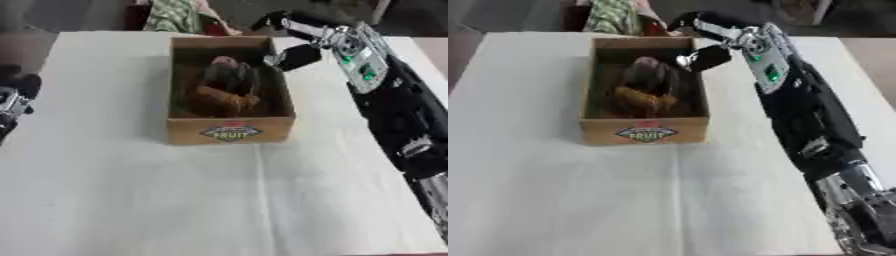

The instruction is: Pick up objects on the table and place them in the box.

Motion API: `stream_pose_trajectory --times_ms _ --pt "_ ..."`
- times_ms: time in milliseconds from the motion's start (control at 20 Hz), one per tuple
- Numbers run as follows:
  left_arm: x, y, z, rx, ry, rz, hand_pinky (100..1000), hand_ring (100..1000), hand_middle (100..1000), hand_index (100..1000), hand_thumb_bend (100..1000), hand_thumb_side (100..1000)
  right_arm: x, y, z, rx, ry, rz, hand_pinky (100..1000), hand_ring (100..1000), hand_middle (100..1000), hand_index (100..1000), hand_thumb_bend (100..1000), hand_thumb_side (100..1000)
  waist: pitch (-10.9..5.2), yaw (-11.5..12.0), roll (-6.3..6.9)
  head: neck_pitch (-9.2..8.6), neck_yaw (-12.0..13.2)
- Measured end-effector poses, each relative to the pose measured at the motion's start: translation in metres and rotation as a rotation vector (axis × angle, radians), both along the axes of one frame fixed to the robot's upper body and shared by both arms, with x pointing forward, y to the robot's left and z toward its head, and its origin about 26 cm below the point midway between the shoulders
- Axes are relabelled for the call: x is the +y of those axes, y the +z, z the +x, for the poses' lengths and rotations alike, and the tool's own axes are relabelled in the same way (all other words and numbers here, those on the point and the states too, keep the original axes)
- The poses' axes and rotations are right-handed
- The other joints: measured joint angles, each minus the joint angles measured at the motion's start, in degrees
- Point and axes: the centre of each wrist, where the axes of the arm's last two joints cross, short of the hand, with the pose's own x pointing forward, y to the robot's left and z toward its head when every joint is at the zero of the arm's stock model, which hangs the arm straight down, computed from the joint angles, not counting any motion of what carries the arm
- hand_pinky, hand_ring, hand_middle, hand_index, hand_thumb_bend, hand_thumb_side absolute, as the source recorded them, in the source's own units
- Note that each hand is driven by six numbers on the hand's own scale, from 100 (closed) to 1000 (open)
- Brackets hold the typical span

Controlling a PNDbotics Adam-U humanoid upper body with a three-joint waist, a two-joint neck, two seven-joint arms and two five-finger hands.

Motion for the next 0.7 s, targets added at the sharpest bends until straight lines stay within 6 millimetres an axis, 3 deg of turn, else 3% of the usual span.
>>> stream_pose_trajectory --times_ms 250,400,650,700 --pt "0.002 -0.002 -0.001 0.006 0.006 -0.001 757 413 539 729 590 446 -0.007 0.007 -0.006 -0.028 0.016 0.060 937 1000 893 921 100 407 -0.01 -0.2 0.11 0.00 0.3" --pt "0.003 -0.003 -0.002 0.009 0.014 -0.002 758 413 539 728 589 445 -0.014 0.008 -0.011 -0.047 0.021 0.103 919 987 864 906 100 300 -0.02 -0.6 0.18 0.00 0.5" --pt "0.008 -0.007 -0.004 0.017 0.040 -0.006 758 412 538 724 596 443 -0.041 0.010 -0.026 -0.123 0.003 0.205 907 982 846 898 100 205 -0.02 -1.4 0.13 0.01 1.3" --pt "0.008 -0.007 -0.004 0.018 0.044 -0.007 759 412 537 720 598 445 -0.048 0.009 -0.030 -0.139 -0.004 0.224 902 978 838 893 100 129 -0.01 -1.5 0.14 0.01 1.5"
